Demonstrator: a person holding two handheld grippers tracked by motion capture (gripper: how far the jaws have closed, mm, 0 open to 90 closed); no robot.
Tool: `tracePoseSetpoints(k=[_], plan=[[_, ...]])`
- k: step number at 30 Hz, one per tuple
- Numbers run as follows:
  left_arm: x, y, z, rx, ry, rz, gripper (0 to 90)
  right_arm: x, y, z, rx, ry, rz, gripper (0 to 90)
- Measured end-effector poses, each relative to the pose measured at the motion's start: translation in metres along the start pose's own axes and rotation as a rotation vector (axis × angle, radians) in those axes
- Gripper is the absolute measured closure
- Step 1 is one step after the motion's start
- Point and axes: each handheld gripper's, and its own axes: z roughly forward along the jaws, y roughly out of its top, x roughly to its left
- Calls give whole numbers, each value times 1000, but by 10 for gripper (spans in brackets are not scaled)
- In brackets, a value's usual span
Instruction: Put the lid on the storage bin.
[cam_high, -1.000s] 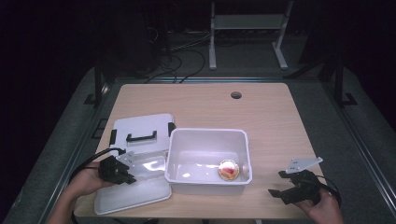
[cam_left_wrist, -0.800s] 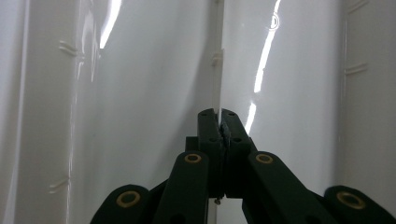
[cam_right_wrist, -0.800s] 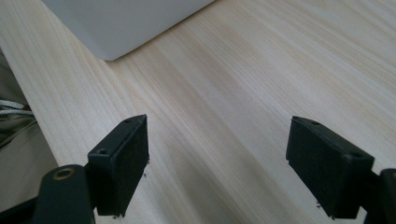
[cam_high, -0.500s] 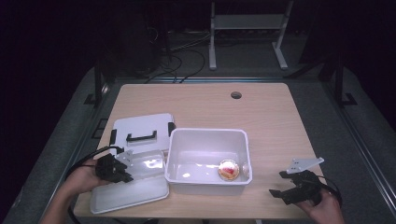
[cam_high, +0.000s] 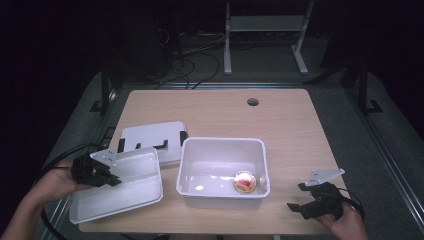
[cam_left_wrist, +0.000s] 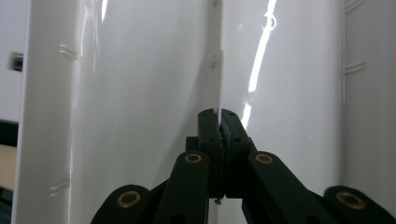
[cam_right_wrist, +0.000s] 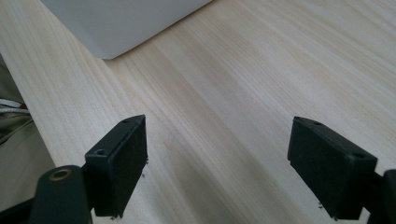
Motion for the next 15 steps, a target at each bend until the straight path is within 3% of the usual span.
tracePoseSetpoints(k=[8, 15], plan=[[8, 22, -32, -86, -7, 3, 894, -1, -1, 1, 2, 1, 3, 192], [8, 63, -41, -124, -24, 64, 894, -3, 0, -1, -10, -1, 4, 186]])
